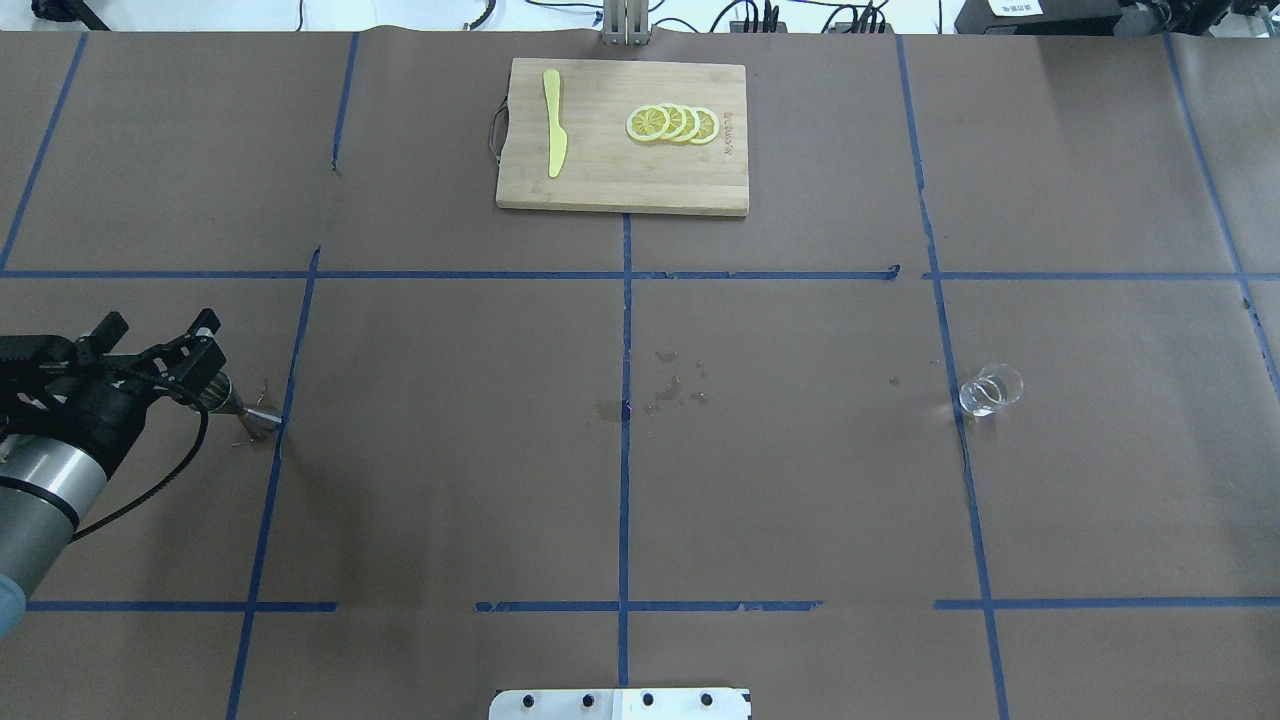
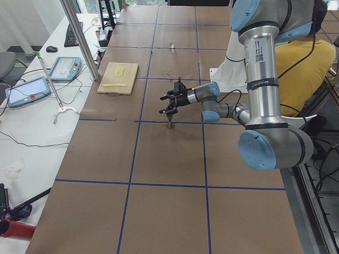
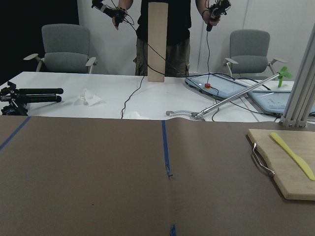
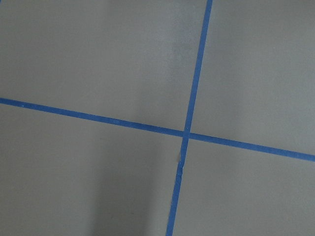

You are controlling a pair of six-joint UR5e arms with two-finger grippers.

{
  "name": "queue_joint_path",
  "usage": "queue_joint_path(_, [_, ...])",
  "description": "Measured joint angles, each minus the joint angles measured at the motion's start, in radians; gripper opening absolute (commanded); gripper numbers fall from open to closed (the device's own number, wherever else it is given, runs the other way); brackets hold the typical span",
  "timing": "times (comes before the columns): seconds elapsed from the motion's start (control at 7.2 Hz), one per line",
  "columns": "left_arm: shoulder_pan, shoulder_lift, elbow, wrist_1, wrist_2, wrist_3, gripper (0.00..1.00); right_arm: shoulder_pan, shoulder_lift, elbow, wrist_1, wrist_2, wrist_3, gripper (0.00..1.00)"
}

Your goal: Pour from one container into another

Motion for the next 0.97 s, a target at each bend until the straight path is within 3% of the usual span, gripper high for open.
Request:
queue_joint_path(0.42, [0.084, -0.006, 0.075, -0.004, 0.129, -0.061, 1.0, 0.0, 0.0, 0.001, 0.0, 0.001, 0.0, 1.0])
queue_joint_path(0.97, [0.121, -0.074, 0.173, -0.009, 0.216, -0.066, 1.0, 0.0, -0.001, -0.002, 0.0, 0.003, 0.0, 1.0])
